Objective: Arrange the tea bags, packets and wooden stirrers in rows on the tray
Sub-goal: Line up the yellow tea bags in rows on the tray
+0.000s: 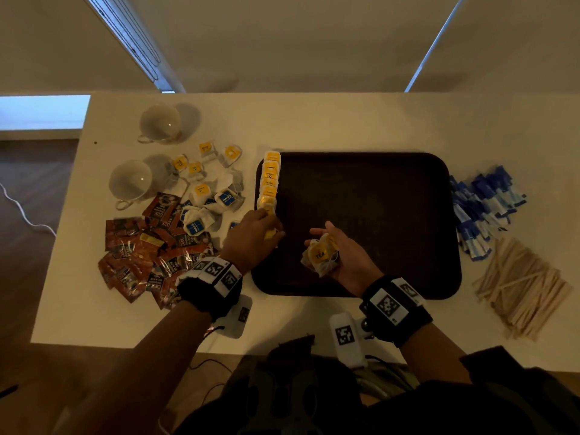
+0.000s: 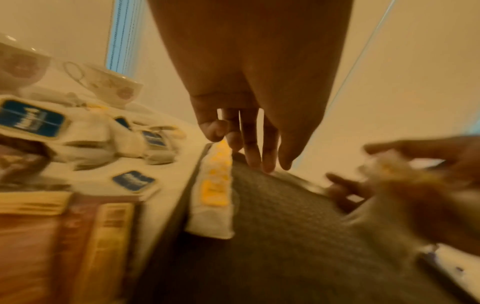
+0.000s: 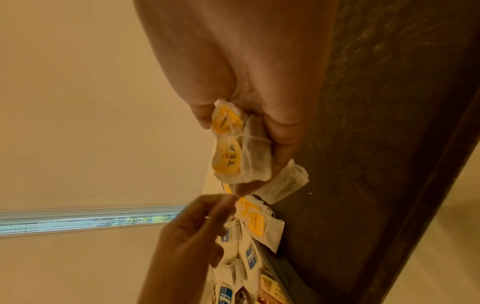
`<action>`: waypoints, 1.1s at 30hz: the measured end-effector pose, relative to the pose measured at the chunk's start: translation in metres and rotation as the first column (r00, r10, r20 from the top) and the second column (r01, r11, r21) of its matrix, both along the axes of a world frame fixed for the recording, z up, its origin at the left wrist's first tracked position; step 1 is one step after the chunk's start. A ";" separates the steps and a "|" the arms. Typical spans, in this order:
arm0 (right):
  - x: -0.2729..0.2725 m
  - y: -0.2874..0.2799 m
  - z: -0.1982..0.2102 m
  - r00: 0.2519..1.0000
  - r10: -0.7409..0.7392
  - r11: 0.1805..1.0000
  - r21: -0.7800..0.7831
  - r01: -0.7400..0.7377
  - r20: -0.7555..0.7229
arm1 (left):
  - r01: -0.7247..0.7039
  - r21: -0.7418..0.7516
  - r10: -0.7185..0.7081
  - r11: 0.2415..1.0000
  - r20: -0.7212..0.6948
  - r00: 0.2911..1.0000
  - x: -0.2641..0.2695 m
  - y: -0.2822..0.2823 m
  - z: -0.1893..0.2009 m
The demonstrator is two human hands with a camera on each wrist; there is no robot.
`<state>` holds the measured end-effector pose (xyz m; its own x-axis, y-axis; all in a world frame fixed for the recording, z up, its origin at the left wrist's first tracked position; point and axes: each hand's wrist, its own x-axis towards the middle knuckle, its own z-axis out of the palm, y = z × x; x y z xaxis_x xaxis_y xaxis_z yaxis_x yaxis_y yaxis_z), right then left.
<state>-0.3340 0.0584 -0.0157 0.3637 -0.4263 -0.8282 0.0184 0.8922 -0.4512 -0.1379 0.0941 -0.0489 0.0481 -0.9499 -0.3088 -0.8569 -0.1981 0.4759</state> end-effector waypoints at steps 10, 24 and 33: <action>-0.002 0.003 -0.002 1.000 0.026 0.999 -0.022 -0.026 0.004 | -0.047 -0.072 0.017 0.996 -0.368 0.930 -0.046 0.017 0.014; -0.003 0.009 -0.004 0.996 -0.083 0.997 -0.009 0.083 -0.023 | -0.063 0.048 0.079 0.997 -0.607 0.790 -0.031 0.040 0.039; -0.003 0.012 -0.005 0.993 -0.121 0.993 0.014 0.121 0.004 | -0.226 0.100 0.244 0.969 -0.541 0.805 0.006 0.045 0.010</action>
<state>-0.3370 0.0701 -0.0210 0.3146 -0.4563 -0.8324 0.1289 0.8893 -0.4388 -0.1319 0.1388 -0.0390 0.0840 -0.9215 -0.3792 -0.3835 -0.3812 0.8412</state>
